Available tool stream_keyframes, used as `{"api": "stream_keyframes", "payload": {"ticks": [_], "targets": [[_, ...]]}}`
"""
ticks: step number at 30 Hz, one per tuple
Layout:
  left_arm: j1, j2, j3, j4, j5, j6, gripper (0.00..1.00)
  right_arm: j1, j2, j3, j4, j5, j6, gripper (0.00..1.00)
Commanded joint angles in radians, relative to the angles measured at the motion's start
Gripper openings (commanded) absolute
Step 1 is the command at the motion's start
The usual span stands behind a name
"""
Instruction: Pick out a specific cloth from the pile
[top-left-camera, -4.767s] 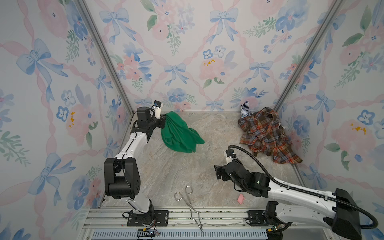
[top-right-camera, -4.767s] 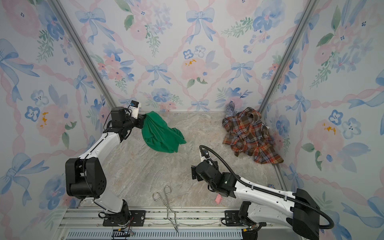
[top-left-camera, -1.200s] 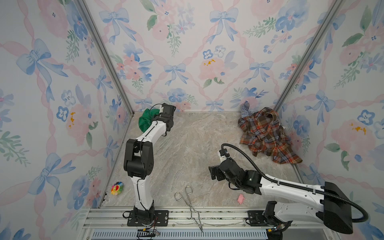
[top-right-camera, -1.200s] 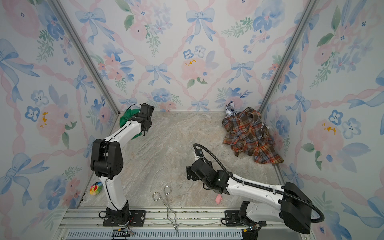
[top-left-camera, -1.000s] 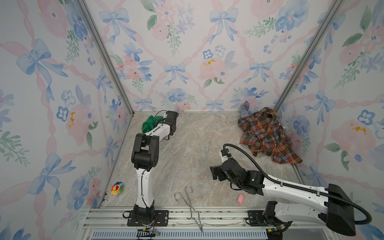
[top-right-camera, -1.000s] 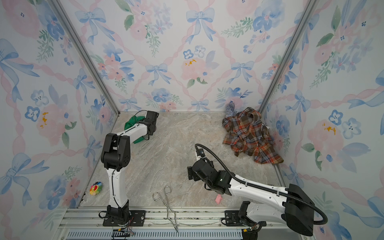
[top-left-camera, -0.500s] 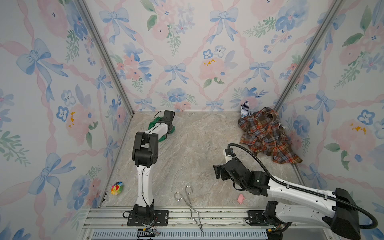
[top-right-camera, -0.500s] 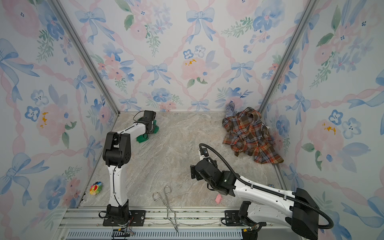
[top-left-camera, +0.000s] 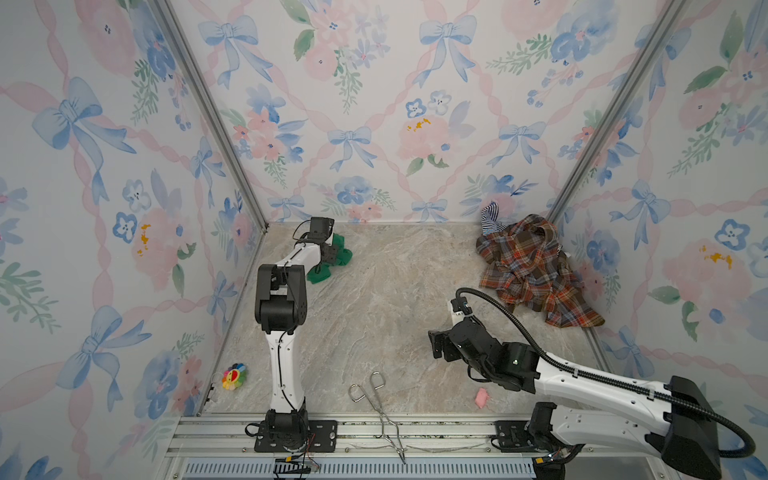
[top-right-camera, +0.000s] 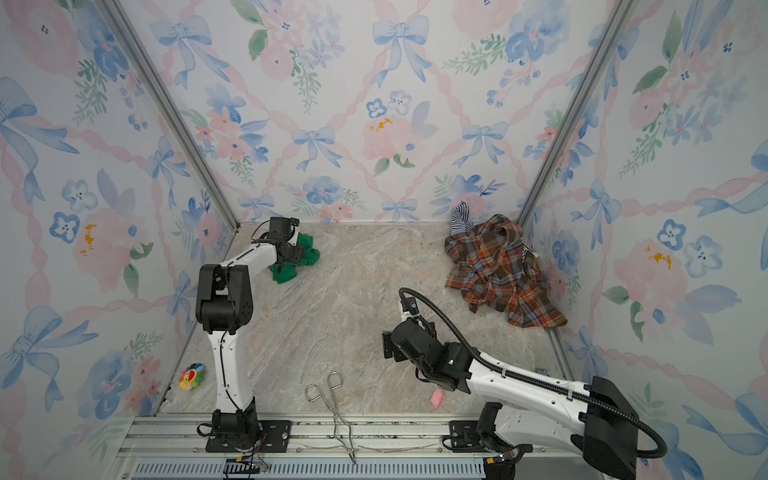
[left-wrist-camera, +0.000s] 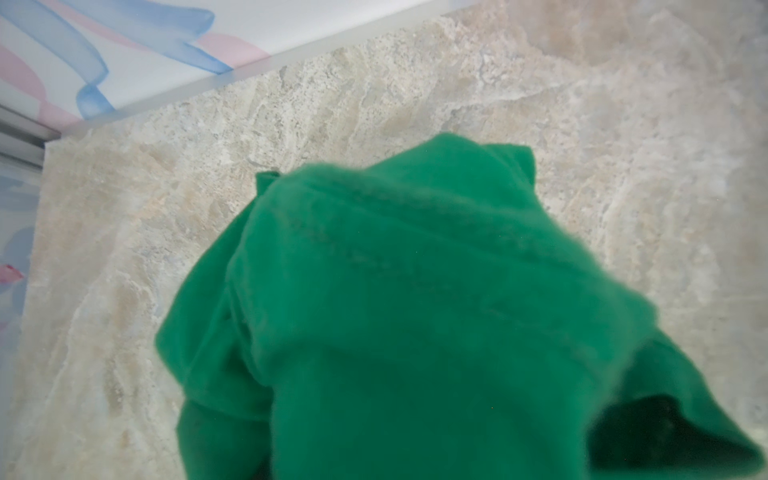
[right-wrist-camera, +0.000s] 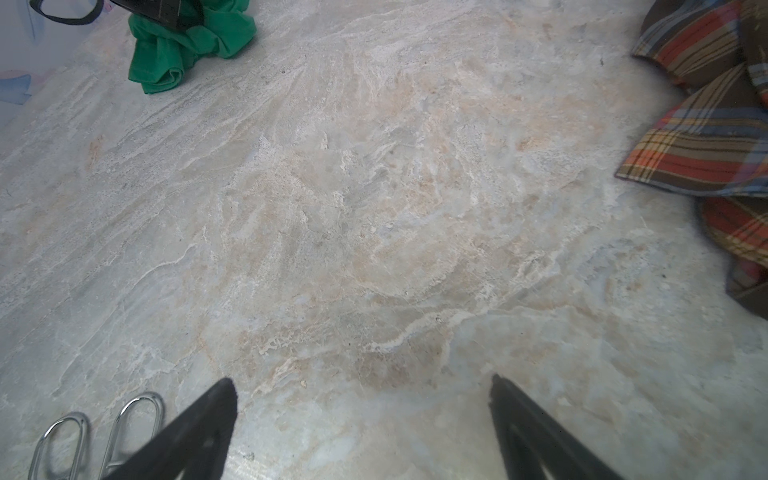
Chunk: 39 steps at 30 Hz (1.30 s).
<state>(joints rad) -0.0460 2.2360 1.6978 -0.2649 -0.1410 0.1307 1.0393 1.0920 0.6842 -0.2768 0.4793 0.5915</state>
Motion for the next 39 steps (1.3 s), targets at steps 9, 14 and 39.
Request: {"api": "stream_keyframes", "payload": {"ticks": [9, 14, 39], "targets": [[-0.003, -0.122, -0.009, -0.053, 0.033, -0.029, 0.73, -0.008, 0.006, 0.003, 0.004, 0.018, 0.007, 0.97], [-0.003, -0.177, -0.039, -0.054, 0.046, -0.038, 0.79, -0.008, 0.017, 0.006, 0.010, 0.012, 0.005, 0.97], [-0.110, -0.876, -1.292, 1.031, -0.521, -0.167, 0.98, -0.409, -0.592, -0.270, 0.050, 0.077, -0.394, 0.97]]}}
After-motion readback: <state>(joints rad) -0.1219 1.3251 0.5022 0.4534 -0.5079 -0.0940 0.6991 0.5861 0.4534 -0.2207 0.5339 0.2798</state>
